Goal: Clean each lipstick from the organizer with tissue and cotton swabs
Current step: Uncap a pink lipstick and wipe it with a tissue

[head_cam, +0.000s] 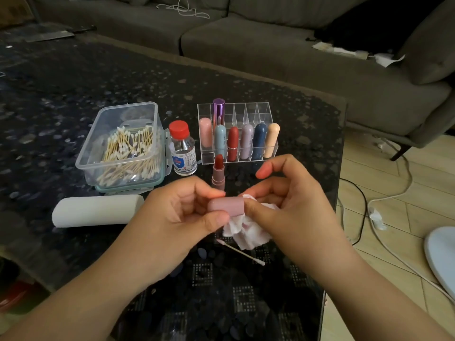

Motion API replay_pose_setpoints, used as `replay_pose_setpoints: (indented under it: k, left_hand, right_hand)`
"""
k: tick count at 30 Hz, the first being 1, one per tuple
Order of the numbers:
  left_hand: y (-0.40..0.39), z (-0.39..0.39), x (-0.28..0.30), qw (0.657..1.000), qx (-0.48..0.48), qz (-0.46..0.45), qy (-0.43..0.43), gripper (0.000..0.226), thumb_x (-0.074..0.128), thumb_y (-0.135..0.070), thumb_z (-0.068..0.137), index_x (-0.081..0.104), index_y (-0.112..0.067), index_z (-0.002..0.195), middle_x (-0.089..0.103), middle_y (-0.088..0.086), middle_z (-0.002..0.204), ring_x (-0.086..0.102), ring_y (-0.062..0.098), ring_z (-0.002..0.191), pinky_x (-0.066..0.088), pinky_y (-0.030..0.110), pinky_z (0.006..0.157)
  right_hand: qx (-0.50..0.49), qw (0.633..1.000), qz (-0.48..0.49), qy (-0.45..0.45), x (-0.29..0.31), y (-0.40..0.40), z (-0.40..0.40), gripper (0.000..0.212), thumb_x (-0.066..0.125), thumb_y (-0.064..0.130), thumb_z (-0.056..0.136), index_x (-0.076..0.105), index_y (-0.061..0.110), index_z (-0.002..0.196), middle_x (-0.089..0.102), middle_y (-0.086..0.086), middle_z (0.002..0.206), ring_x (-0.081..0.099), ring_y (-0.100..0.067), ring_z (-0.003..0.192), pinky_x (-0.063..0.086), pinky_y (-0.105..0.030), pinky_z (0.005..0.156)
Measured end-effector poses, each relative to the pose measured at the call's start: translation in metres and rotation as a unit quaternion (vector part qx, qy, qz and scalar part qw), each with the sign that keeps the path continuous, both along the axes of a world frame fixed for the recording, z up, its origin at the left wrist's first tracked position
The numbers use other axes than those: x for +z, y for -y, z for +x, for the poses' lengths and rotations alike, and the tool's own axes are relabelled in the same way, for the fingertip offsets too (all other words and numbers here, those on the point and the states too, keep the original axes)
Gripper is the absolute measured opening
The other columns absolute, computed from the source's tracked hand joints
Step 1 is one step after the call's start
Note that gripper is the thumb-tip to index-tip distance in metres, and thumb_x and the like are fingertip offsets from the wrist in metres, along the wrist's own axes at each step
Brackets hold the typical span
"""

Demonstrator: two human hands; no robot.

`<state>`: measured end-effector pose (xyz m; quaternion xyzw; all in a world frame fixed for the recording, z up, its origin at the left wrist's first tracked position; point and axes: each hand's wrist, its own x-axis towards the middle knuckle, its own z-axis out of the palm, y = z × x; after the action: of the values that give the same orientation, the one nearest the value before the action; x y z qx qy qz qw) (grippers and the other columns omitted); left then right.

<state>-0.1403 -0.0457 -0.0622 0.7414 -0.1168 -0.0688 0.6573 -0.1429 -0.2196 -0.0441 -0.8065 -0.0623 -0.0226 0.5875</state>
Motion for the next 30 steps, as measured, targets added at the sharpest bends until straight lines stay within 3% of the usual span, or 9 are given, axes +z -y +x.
replay_pose_setpoints:
  k: [4, 6, 9, 14, 16, 20, 24, 28, 30]
  left_hand:
    - [-0.001, 0.002, 0.000, 0.998, -0.005, -0.057, -0.032, 0.027, 0.071, -0.013, 0.066, 0.067, -0.015, 0.093, 0.071, 0.010, 0.087, 0.068, 0.016, 0.079, 0.053, 0.019, 0.068]
    - [0.001, 0.001, 0.002, 0.996, -0.003, -0.054, -0.076, 0.031, 0.068, -0.033, 0.071, 0.066, -0.015, 0.097, 0.069, 0.007, 0.077, 0.063, 0.017, 0.067, 0.050, 0.021, 0.060]
    - [0.001, 0.001, 0.000, 0.998, -0.003, 0.014, -0.067, 0.051, 0.056, -0.060, 0.080, 0.066, -0.010, 0.084, 0.061, 0.004, 0.064, 0.054, 0.014, 0.056, 0.042, 0.022, 0.054]
    - [-0.001, 0.003, 0.000, 0.999, -0.028, 0.027, -0.018, 0.013, 0.071, -0.024, 0.075, 0.070, -0.021, 0.088, 0.071, 0.005, 0.080, 0.065, 0.013, 0.071, 0.052, 0.019, 0.065]
    - [-0.001, 0.002, -0.002, 0.999, -0.017, 0.027, -0.026, 0.015, 0.074, -0.020, 0.074, 0.070, -0.021, 0.088, 0.072, 0.008, 0.086, 0.069, 0.019, 0.080, 0.055, 0.025, 0.073]
    - [-0.002, 0.003, -0.003, 0.993, 0.057, 0.090, -0.055, 0.009, 0.072, -0.018, 0.075, 0.067, -0.025, 0.079, 0.070, 0.005, 0.076, 0.064, 0.023, 0.071, 0.050, 0.034, 0.071]
    - [-0.006, 0.007, -0.007, 0.969, 0.104, 0.220, -0.043, 0.013, 0.074, -0.020, 0.073, 0.062, -0.025, 0.076, 0.068, -0.004, 0.073, 0.063, 0.009, 0.067, 0.049, 0.027, 0.068]
    - [-0.004, 0.004, -0.008, 0.945, 0.097, 0.313, 0.008, 0.021, 0.074, -0.020, 0.075, 0.056, -0.030, 0.078, 0.066, -0.009, 0.075, 0.061, 0.001, 0.071, 0.051, 0.029, 0.074]
    - [-0.004, 0.005, -0.007, 0.938, 0.097, 0.333, 0.016, 0.023, 0.073, -0.020, 0.077, 0.055, -0.034, 0.081, 0.064, -0.013, 0.079, 0.059, -0.001, 0.076, 0.050, 0.027, 0.077]
  right_hand:
    - [-0.006, 0.999, 0.033, -0.035, -0.004, -0.001, 0.002, 0.035, 0.072, 0.010, 0.078, 0.048, 0.034, 0.087, 0.071, 0.004, 0.077, 0.061, -0.008, 0.060, 0.046, -0.024, 0.054]
    - [-0.012, 0.999, 0.028, -0.013, -0.002, -0.001, 0.002, 0.035, 0.071, 0.009, 0.078, 0.048, 0.033, 0.087, 0.071, 0.006, 0.076, 0.061, -0.008, 0.061, 0.045, -0.022, 0.054]
    - [-0.004, 1.000, 0.001, 0.018, 0.001, -0.003, 0.001, 0.036, 0.071, 0.007, 0.079, 0.047, 0.033, 0.088, 0.069, 0.009, 0.076, 0.063, -0.003, 0.064, 0.044, -0.014, 0.053]
    - [-0.007, 1.000, -0.014, -0.012, -0.006, 0.000, 0.003, 0.038, 0.072, 0.008, 0.078, 0.048, 0.036, 0.087, 0.070, 0.006, 0.076, 0.061, -0.005, 0.059, 0.044, -0.017, 0.050]
    - [-0.004, 0.999, -0.020, -0.029, -0.007, 0.001, 0.004, 0.037, 0.073, 0.011, 0.077, 0.048, 0.036, 0.088, 0.071, 0.007, 0.076, 0.061, -0.004, 0.058, 0.044, -0.017, 0.050]
    - [-0.055, 0.992, -0.103, 0.053, -0.005, 0.011, 0.010, 0.031, 0.074, 0.015, 0.078, 0.051, 0.033, 0.088, 0.067, 0.010, 0.077, 0.061, 0.005, 0.074, 0.046, -0.007, 0.065]
    - [-0.093, 0.975, -0.170, 0.108, -0.012, 0.028, 0.025, 0.036, 0.064, 0.002, 0.082, 0.049, 0.033, 0.090, 0.061, 0.015, 0.093, 0.059, 0.003, 0.088, 0.040, 0.000, 0.072]
    - [-0.099, 0.937, -0.271, 0.197, -0.033, 0.026, 0.040, 0.027, 0.061, -0.008, 0.079, 0.058, 0.010, 0.099, 0.048, 0.005, 0.098, 0.053, -0.008, 0.085, 0.040, -0.009, 0.074]
    - [-0.063, 0.920, -0.327, 0.206, -0.044, 0.023, 0.045, 0.026, 0.062, -0.008, 0.078, 0.060, 0.007, 0.098, 0.053, 0.001, 0.091, 0.054, -0.014, 0.082, 0.041, -0.017, 0.074]
